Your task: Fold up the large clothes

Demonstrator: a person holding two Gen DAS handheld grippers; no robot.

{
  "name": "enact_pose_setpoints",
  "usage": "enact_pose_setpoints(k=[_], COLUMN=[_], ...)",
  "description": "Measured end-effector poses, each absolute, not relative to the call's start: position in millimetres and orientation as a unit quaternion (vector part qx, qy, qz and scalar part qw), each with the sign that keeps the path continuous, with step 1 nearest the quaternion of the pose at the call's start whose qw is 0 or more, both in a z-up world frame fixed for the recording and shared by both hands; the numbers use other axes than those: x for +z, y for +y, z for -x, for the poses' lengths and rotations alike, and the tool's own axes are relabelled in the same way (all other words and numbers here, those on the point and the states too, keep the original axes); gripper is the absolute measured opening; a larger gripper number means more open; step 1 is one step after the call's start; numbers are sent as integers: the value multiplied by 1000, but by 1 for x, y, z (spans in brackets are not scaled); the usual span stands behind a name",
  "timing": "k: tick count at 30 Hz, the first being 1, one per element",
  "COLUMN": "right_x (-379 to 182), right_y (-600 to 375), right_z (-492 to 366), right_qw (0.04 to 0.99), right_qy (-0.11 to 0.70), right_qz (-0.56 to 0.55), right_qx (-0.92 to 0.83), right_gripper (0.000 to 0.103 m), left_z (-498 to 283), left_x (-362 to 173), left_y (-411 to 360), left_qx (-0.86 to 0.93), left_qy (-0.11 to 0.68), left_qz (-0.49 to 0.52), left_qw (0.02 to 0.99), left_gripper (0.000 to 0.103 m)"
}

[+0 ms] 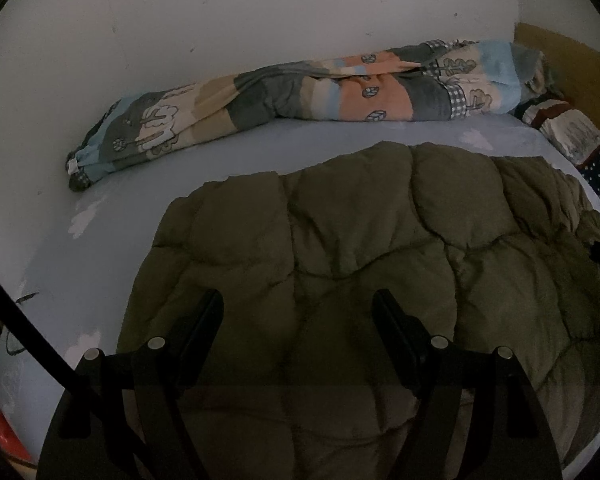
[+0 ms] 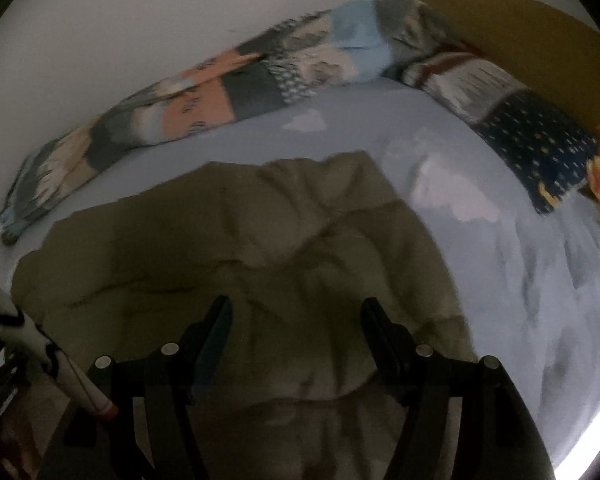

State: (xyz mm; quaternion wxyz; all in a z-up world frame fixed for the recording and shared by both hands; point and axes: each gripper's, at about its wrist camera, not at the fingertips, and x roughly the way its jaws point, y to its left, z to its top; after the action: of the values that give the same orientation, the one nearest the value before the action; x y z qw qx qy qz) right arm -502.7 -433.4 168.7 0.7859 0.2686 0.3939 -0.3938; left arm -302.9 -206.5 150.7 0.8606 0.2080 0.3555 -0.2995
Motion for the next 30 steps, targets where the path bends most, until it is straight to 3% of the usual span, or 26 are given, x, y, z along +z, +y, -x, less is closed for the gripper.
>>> enact_pose_setpoints(k=[14,30], right_x=[150,183], right_y=[-437,-413], right_z=[506,498], right_qw=[761,807], right_qy=[430,385], right_qz=[-278,-214], right_qx=[-399,-393], right_gripper=[78,78], left_z=[309,317], left_x=[144,145], left_y=[-214,-219], left_qx=[-300,-298], left_qy=[355,343], left_qz=[-230,-240], left_qw=[855,858], left_gripper=[76,76])
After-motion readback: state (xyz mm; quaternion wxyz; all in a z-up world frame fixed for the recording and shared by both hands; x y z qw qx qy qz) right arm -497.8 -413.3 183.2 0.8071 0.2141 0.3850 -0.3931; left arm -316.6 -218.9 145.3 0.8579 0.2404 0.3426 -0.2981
